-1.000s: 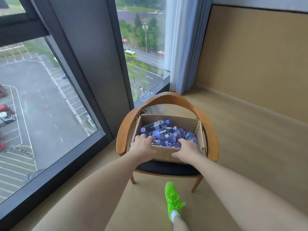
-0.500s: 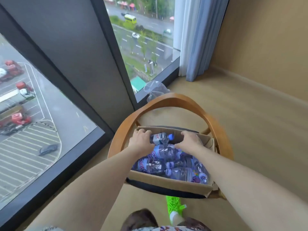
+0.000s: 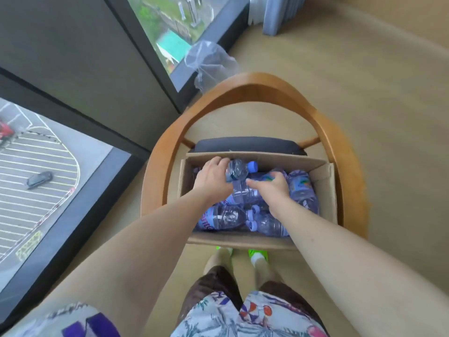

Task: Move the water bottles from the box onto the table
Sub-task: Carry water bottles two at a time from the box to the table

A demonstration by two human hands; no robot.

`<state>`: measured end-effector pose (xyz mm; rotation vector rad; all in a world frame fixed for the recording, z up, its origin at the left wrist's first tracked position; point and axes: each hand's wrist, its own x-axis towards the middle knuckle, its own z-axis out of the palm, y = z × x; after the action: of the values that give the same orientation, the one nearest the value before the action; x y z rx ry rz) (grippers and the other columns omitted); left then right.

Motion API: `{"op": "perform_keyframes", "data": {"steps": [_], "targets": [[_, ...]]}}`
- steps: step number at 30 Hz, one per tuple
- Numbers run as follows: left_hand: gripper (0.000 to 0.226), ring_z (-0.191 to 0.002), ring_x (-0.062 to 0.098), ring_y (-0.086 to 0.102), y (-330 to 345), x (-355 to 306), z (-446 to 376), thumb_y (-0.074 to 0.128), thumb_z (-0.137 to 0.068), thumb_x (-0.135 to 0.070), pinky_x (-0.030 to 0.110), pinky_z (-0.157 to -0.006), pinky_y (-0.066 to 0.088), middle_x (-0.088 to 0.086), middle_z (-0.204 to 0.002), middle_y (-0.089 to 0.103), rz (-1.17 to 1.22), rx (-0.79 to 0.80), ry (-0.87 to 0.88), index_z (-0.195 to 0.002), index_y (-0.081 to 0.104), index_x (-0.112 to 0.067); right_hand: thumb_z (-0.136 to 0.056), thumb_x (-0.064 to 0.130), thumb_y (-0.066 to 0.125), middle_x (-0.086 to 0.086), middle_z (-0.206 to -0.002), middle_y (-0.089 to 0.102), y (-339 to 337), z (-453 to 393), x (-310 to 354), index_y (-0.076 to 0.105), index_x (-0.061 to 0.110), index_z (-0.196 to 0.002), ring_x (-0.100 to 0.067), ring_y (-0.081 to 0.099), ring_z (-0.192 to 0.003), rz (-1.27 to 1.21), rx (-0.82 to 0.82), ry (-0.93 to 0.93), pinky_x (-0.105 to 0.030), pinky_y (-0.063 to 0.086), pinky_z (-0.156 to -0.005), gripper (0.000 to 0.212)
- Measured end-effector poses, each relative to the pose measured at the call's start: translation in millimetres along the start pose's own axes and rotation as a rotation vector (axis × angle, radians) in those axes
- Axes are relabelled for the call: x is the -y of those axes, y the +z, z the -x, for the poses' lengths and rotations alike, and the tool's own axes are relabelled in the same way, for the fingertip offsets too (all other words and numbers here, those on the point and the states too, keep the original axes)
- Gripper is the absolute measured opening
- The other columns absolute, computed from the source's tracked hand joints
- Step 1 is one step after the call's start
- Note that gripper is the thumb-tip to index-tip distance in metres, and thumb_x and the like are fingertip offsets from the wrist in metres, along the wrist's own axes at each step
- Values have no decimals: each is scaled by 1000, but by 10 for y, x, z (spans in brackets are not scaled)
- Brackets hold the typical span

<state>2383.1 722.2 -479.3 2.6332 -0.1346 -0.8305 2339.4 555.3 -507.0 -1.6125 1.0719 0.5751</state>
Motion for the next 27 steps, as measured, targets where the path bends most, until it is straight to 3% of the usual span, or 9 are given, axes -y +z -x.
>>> {"op": "perform_keyframes", "data": {"steps": [2,4,8,12,15,18,21,25,27], "targets": [[76,-140,28,44,81,32,-66,65,-82,-19,39,-110,38,6,-148,47,21,33,-22,-153,40,-12,-73,24,94,0,-87,64,13,-66,-104,56,16,-115,-15,60,-75,-298,80,132,-32,49,-86,57],[81,-135,28,48,166,46,-110,66,-78,-14,39,-104,42,4,-147,45,40,39,-24,-154,37,-15,-77,12,90,8,-61,59,5,-85,-191,55,18,-91,-7,49,-57,-541,150,189,-24,47,-74,38],[78,-124,32,51,291,54,-154,69,-70,-4,40,-97,44,5,-136,46,66,-45,-36,-143,45,-15,-78,4,86,4,-76,64,49,-43,-312,69,17,-84,-9,44,-61,-693,211,179,-21,44,-77,23],[72,-123,32,48,269,66,-220,72,-73,-6,36,-103,40,7,-134,47,1,-73,-7,-141,52,-13,-73,-7,85,1,-83,69,42,-71,-264,67,14,-86,-14,59,-82,-626,206,153,-23,50,-90,31],[58,-122,30,49,223,89,-273,70,-76,-7,36,-102,41,7,-128,52,-21,-96,14,-133,61,-15,-70,-17,81,2,-78,78,4,-68,-259,67,8,-90,-12,75,-79,-606,241,138,-20,58,-74,35],[50,-119,33,50,235,86,-250,70,-76,-5,40,-102,42,9,-123,55,-59,-132,18,-124,59,-14,-72,-23,76,2,-72,78,-21,-23,-263,66,5,-92,-9,76,-69,-618,279,157,-18,58,-62,36],[49,-117,36,52,285,81,-215,69,-74,-1,41,-106,39,12,-119,61,-38,-141,25,-118,53,-13,-73,-23,75,1,-75,79,-40,-6,-284,67,5,-96,-10,77,-71,-607,291,151,-18,59,-62,37],[49,-109,36,60,191,90,-300,75,-75,-6,41,-89,47,13,-113,65,-98,-65,50,-114,46,-14,-70,-22,78,1,-77,78,-5,9,-301,64,4,-101,-13,78,-74,-628,246,152,-19,59,-62,43],[51,-106,35,62,160,95,-331,77,-76,-10,40,-85,49,13,-110,65,-191,-54,113,-118,48,-12,-69,-21,80,-2,-91,78,18,11,-312,63,4,-109,-15,78,-78,-647,220,163,-21,59,-63,50]]}}
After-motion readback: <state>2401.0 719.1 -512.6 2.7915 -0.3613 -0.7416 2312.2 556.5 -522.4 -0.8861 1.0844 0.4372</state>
